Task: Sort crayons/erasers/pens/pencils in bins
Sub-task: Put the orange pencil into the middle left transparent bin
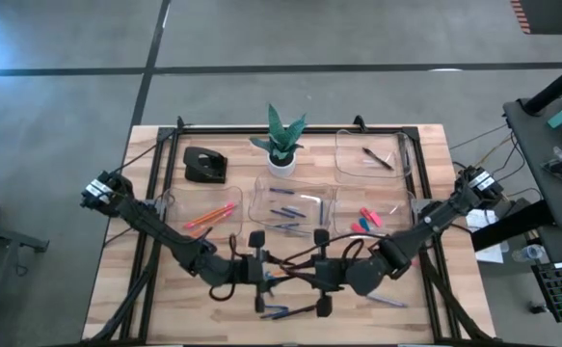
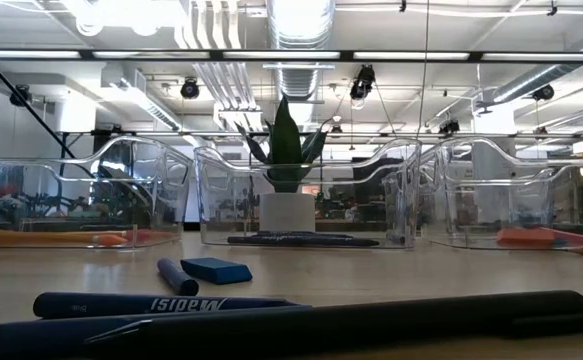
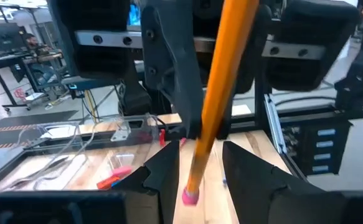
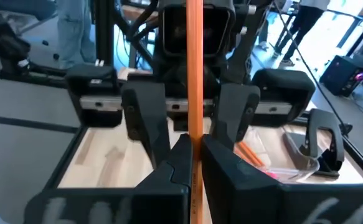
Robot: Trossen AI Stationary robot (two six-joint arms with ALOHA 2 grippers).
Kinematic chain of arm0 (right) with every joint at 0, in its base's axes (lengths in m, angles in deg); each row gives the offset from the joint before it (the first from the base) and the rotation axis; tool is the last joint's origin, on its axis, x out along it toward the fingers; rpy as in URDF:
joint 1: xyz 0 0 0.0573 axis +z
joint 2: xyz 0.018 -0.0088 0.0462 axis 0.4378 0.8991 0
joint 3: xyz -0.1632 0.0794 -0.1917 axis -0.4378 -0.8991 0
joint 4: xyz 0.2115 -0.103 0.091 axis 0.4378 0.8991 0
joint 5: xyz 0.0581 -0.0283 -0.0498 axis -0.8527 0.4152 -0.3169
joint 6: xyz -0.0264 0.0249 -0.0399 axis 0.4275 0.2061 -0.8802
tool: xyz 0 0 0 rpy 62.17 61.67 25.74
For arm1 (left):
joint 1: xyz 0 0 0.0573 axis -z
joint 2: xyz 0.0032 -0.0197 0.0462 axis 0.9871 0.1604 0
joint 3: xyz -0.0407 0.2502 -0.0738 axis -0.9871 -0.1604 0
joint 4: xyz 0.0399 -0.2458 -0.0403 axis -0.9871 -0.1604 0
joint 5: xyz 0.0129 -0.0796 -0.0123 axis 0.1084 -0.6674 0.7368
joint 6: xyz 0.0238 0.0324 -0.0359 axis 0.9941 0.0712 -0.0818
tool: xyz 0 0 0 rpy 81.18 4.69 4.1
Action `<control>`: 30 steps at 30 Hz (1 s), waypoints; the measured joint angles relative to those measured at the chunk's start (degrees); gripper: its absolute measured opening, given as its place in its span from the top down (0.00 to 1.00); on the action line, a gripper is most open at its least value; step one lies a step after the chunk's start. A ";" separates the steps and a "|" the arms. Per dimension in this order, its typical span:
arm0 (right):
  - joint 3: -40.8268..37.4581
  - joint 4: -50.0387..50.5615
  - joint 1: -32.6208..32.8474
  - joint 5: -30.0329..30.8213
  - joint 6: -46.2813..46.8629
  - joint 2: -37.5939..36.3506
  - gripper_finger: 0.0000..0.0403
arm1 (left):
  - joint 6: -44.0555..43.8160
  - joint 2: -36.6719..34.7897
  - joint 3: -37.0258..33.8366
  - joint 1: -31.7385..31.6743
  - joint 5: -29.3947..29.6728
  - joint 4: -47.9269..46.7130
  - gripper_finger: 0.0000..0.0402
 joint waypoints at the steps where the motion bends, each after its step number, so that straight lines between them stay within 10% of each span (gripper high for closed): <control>1: 0.00 -0.37 -0.23 -0.05 -0.03 0.04 0.97 | 0.00 0.00 0.00 -0.16 0.02 0.43 0.73; 20: 0.00 0.02 -0.42 -0.22 0.52 0.07 0.95 | -0.49 0.00 -0.11 -0.21 0.09 0.57 0.97; 30: 5.62 18.76 -0.03 -0.12 8.47 -1.40 0.68 | -6.33 -0.10 -0.16 -0.18 -0.13 -5.88 0.97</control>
